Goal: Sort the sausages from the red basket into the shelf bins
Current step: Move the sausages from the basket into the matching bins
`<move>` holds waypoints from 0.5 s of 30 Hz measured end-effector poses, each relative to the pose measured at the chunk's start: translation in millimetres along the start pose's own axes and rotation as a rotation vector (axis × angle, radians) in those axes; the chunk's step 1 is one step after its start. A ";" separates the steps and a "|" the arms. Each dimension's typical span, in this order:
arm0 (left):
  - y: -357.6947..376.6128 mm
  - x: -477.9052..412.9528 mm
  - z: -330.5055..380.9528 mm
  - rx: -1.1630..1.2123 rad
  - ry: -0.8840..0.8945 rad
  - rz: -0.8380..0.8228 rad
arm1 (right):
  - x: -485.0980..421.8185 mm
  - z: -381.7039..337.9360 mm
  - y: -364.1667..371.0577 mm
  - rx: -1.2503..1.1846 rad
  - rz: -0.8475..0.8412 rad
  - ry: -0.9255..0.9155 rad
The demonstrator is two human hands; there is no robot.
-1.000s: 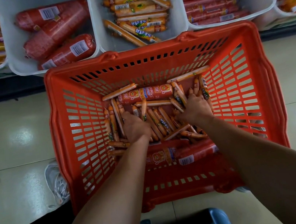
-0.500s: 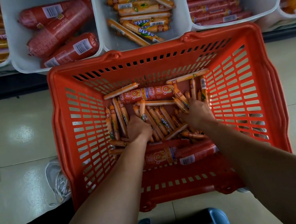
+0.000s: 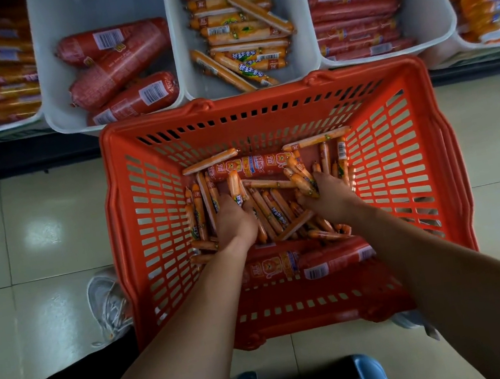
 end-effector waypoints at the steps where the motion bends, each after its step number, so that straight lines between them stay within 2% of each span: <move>1: -3.4 2.4 2.8 0.004 0.022 0.002 | 1.9 -3.9 -3.1 -0.014 0.007 -0.019; 7: -28.8 21.4 23.2 0.066 0.128 -0.035 | 25.1 -36.2 -37.5 -0.095 0.057 -0.125; 15: -85.2 74.2 71.8 0.026 0.317 -0.064 | 80.0 -86.5 -97.4 -0.115 0.138 -0.259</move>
Point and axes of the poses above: each hand's wrist, its own x-axis away from the middle knuckle, its own y-axis out of the palm, z = x × y, the point moved 8 cm from there along -x, towards the middle knuckle, and after that the axes turned 6 degrees about -z, right-handed, at the moved point
